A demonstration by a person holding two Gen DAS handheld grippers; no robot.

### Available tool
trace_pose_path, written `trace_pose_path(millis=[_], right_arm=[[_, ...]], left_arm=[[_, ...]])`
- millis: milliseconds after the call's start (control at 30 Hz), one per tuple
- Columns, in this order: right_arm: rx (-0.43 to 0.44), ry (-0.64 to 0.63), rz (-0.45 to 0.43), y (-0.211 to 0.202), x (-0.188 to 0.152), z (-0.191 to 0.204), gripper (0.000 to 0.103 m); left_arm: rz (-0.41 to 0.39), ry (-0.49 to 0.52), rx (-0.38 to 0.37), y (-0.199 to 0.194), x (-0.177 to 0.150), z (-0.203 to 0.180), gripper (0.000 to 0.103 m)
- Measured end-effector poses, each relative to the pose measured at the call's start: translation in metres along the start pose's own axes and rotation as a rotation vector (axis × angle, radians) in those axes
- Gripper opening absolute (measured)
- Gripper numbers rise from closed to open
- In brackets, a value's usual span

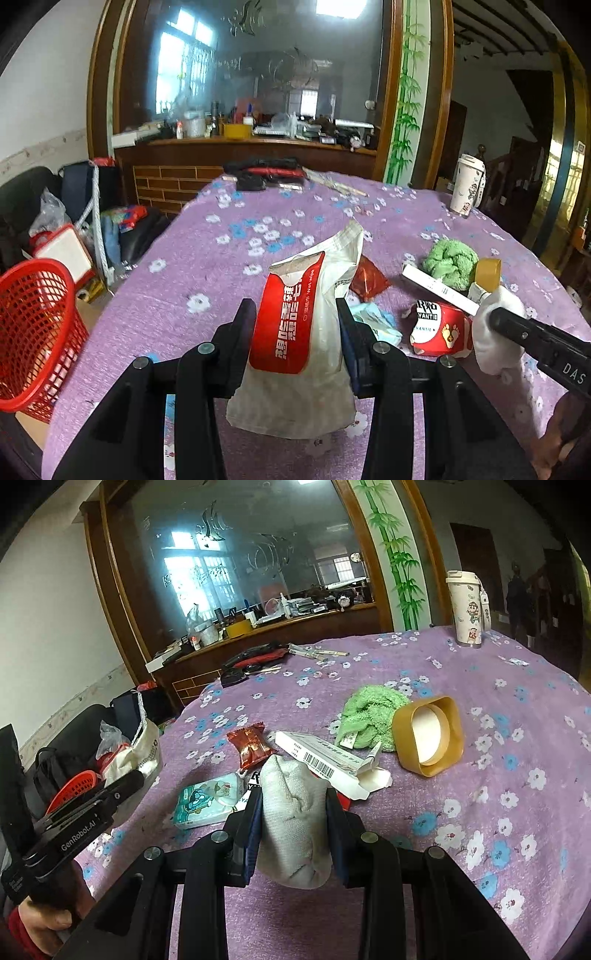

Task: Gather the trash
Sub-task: 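Hold the paper bag in the left tool and the cloth in the right tool above the table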

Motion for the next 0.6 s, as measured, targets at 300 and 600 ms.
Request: trace_pose_path(millis=[300,600], right_arm=[[-0.001,-0.001,-0.002,0.001,0.000,0.000,0.035],[0.000,-0.001,0.006,0.001,0.000,-0.001,0.035]], left_arm=[[0.036,-0.042,0.003,0.008,-0.003,0.011,0.041],[0.037,-0.037,0.010,0.010,-0.003,0.012,0.041]])
Point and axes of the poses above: each gripper's, at about its wrist camera, not at the fingertips, and y roughly the way its jaws point, z to its left, x to its top, the point moved 9 cm from there along y, roughly the way its jaws point, and after that the axes turned 3 degrees about x, right-handed, at the moved point
